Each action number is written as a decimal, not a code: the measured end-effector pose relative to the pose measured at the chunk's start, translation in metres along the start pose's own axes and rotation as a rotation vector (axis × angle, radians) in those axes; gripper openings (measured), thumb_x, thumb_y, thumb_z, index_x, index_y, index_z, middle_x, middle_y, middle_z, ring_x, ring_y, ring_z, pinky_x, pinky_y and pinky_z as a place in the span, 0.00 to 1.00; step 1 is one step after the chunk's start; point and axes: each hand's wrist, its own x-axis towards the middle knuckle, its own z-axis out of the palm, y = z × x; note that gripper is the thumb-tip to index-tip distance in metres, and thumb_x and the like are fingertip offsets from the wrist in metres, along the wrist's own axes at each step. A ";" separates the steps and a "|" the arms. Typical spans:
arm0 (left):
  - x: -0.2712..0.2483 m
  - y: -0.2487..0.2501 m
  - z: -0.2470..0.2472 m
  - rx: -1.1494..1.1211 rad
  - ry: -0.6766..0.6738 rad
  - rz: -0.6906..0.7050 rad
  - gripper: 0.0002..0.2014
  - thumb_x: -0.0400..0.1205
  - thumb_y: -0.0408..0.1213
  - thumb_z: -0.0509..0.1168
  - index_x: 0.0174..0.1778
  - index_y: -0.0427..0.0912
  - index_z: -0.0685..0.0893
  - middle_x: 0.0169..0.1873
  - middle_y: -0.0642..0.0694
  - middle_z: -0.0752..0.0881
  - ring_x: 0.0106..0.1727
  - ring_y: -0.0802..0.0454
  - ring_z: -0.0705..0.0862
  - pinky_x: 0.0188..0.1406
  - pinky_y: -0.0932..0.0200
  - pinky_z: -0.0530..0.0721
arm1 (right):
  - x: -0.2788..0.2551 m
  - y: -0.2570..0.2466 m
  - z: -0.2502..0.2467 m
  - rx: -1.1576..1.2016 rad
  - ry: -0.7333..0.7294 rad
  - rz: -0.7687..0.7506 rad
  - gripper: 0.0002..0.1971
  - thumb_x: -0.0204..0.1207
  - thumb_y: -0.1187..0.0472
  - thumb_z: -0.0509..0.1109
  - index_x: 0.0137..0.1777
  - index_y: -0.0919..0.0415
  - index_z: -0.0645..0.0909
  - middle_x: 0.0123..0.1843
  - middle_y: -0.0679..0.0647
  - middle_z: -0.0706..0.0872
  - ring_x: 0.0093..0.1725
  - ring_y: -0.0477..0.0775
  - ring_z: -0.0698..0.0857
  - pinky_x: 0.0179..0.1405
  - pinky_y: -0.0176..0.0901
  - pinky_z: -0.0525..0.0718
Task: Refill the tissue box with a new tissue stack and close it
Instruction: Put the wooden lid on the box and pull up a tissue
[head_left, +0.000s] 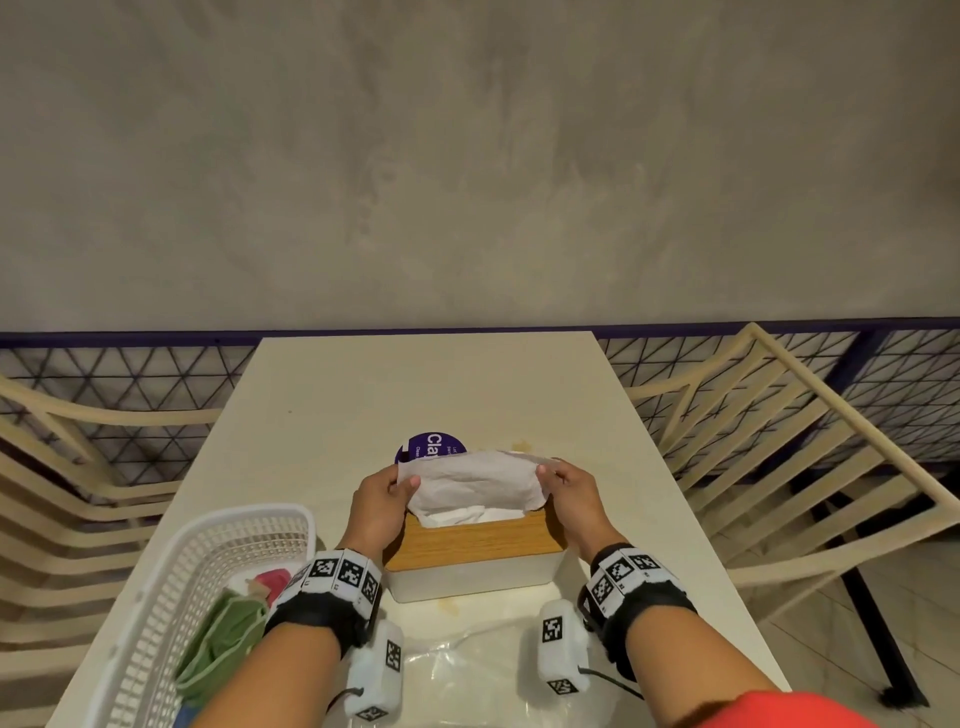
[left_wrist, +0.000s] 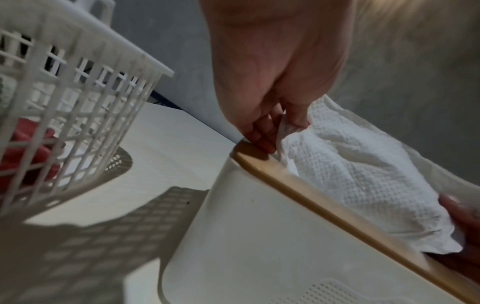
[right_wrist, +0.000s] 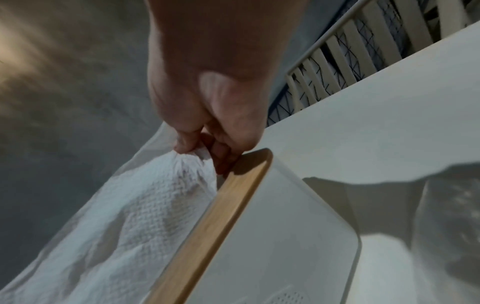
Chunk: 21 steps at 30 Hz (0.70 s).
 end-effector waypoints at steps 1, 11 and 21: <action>0.000 0.000 0.000 0.023 0.007 0.007 0.09 0.83 0.35 0.61 0.42 0.37 0.85 0.37 0.44 0.87 0.40 0.46 0.82 0.38 0.58 0.76 | 0.001 0.000 0.000 -0.024 -0.006 -0.008 0.09 0.82 0.68 0.61 0.49 0.61 0.84 0.46 0.53 0.86 0.46 0.51 0.83 0.49 0.40 0.78; -0.004 0.005 0.001 0.147 0.059 0.024 0.12 0.85 0.37 0.58 0.46 0.36 0.84 0.36 0.44 0.83 0.40 0.48 0.78 0.31 0.68 0.70 | 0.021 0.011 0.005 -0.216 0.050 -0.021 0.10 0.81 0.63 0.64 0.56 0.63 0.86 0.54 0.58 0.89 0.55 0.59 0.85 0.60 0.54 0.82; 0.000 0.008 0.001 0.198 0.011 0.003 0.15 0.86 0.38 0.56 0.53 0.29 0.83 0.50 0.32 0.87 0.43 0.47 0.77 0.38 0.62 0.70 | 0.018 0.011 0.003 -0.291 0.075 0.002 0.11 0.81 0.61 0.64 0.51 0.67 0.86 0.50 0.61 0.89 0.51 0.61 0.85 0.51 0.47 0.80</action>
